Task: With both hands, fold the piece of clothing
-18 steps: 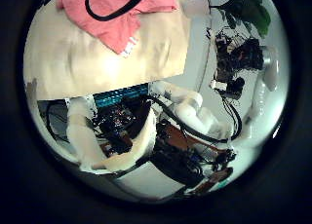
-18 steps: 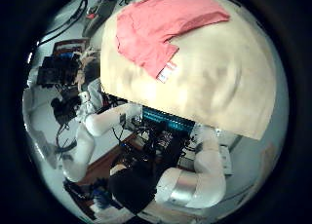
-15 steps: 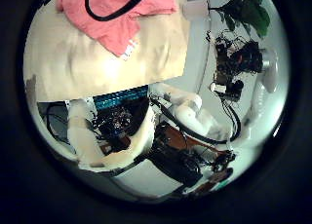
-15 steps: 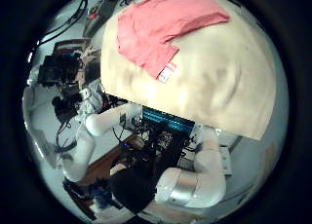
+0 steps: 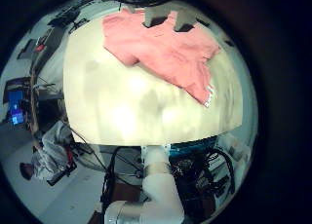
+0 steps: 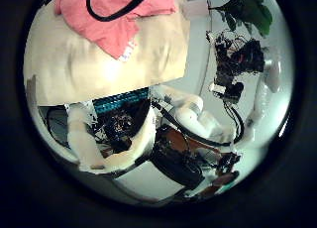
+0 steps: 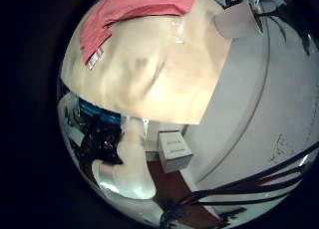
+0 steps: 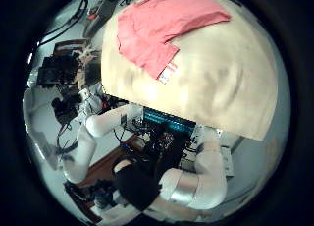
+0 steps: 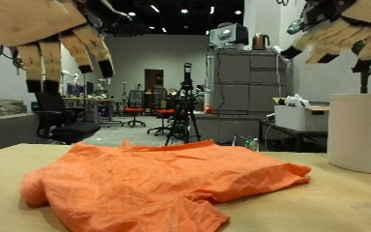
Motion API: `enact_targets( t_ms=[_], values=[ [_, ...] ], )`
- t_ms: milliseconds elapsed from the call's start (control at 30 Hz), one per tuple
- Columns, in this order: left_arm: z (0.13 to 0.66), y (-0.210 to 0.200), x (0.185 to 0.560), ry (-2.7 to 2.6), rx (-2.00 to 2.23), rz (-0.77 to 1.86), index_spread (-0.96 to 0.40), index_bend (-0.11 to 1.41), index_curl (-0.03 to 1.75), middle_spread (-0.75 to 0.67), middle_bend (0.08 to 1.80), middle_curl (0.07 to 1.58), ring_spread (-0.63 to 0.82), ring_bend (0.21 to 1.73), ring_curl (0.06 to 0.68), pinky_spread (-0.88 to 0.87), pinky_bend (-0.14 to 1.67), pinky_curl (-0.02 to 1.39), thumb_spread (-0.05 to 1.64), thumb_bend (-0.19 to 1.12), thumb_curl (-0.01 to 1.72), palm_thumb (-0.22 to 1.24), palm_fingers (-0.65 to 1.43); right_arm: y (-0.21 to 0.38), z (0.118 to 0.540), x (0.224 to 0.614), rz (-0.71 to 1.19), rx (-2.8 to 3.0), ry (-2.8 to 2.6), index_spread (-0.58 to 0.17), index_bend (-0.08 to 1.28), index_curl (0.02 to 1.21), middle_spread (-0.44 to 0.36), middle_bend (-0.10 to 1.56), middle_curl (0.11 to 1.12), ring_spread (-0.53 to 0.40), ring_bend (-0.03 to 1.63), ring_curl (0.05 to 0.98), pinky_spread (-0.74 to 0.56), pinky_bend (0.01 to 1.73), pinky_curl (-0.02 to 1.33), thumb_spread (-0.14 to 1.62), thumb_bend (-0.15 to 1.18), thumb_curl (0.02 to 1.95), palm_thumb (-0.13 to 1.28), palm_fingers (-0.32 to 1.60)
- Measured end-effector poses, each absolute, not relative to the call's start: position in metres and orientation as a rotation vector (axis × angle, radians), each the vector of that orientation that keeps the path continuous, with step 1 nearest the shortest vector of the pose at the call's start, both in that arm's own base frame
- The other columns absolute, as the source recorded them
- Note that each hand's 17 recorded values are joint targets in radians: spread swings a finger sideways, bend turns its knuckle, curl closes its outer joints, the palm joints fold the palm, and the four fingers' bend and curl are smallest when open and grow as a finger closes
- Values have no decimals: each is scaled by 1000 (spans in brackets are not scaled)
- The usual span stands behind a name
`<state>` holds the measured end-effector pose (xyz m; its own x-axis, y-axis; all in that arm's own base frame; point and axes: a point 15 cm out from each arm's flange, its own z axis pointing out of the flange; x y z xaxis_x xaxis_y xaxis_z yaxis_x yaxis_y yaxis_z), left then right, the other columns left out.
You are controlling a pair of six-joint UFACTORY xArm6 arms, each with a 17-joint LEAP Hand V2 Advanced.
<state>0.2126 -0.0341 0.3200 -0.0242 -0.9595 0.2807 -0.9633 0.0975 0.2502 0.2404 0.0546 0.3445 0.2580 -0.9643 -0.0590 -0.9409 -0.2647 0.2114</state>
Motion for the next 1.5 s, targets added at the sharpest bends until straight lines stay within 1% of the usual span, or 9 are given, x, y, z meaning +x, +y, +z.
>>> enact_targets(
  t_ms=[167, 233, 267, 367, 433, 600, 800, 1033, 1500],
  values=[
    [325, -51, 202, -2046, 1847, -8, -21, 188, 378, 245, 186, 313, 500, 403, 224, 516, 185, 263, 1094, -22, 300, 340, 129, 50, 337, 251, -284, 2339, -1845, -363, 152, 316, 35, 186, 285, 225, 320, 271, 327, 306, 309, 1393, 173, 270, 488, 227],
    [327, -57, 200, -2086, 1811, -26, -22, 190, 379, 241, 185, 311, 499, 403, 223, 515, 184, 262, 1094, -22, 300, 340, 131, 49, 329, 264, -299, 2318, -1840, -358, 152, 308, 42, 185, 287, 222, 348, 279, 314, 317, 312, 1394, 149, 261, 471, 231],
    [329, -59, 200, -2108, 1795, -36, -22, 190, 380, 240, 185, 311, 499, 403, 223, 515, 184, 262, 1094, -22, 301, 340, 131, 50, 328, 272, -296, 2318, -1840, -355, 142, 303, -22, 147, 277, 211, 366, 286, 264, 369, 329, 1389, 130, 254, 452, 228],
    [333, -57, 201, -2172, 1778, -81, -23, 192, 382, 241, 183, 309, 501, 399, 221, 514, 186, 263, 1097, -24, 298, 332, 127, 51, 324, 302, -282, 2311, -1807, -334, 143, 290, -64, 135, 258, 199, 353, 285, 94, 550, 368, 1371, 82, 237, 410, 209],
    [333, -55, 201, -2208, 1765, -119, -23, 191, 383, 241, 183, 308, 501, 398, 221, 514, 186, 263, 1096, -24, 298, 328, 128, 42, 322, 316, -208, 2299, -1754, -324, 174, 302, -72, 170, 264, 199, 330, 287, 63, 523, 372, 1344, 40, 225, 369, 119],
    [330, -57, 200, -2226, 1737, -149, -24, 191, 385, 237, 180, 305, 501, 398, 220, 513, 188, 265, 1099, -23, 294, 319, 127, 30, 309, 372, -14, 2354, -1578, -297, 185, 313, -20, 186, 274, 208, 233, 256, 110, 476, 347, 1210, -35, 205, 217, 27],
    [332, -60, 201, -2226, 1723, -133, -19, 189, 385, 235, 182, 301, 502, 403, 221, 514, 187, 266, 1103, -24, 292, 309, 123, 30, 289, 432, 9, 2418, -1470, -262, 190, 326, 19, 189, 280, 232, 200, 245, 183, 371, 318, 1108, -39, 207, 116, -24],
    [333, -58, 197, -2217, 1728, -127, -16, 189, 387, 235, 183, 298, 504, 399, 218, 514, 189, 268, 1106, -22, 290, 305, 120, 12, 231, 450, -120, 2421, -1343, -249, 177, 326, 37, 183, 282, 212, 190, 241, 221, 294, 299, 1017, -37, 220, 19, -11],
    [333, -56, 197, -2183, 1748, -76, -15, 188, 388, 240, 186, 297, 505, 399, 217, 514, 187, 270, 1099, -22, 290, 303, 121, -8, 177, 475, -221, 2345, -1378, -239, 178, 322, 38, 184, 291, 162, 189, 233, 229, 263, 311, 982, -30, 246, -8, -5]
  ],
)
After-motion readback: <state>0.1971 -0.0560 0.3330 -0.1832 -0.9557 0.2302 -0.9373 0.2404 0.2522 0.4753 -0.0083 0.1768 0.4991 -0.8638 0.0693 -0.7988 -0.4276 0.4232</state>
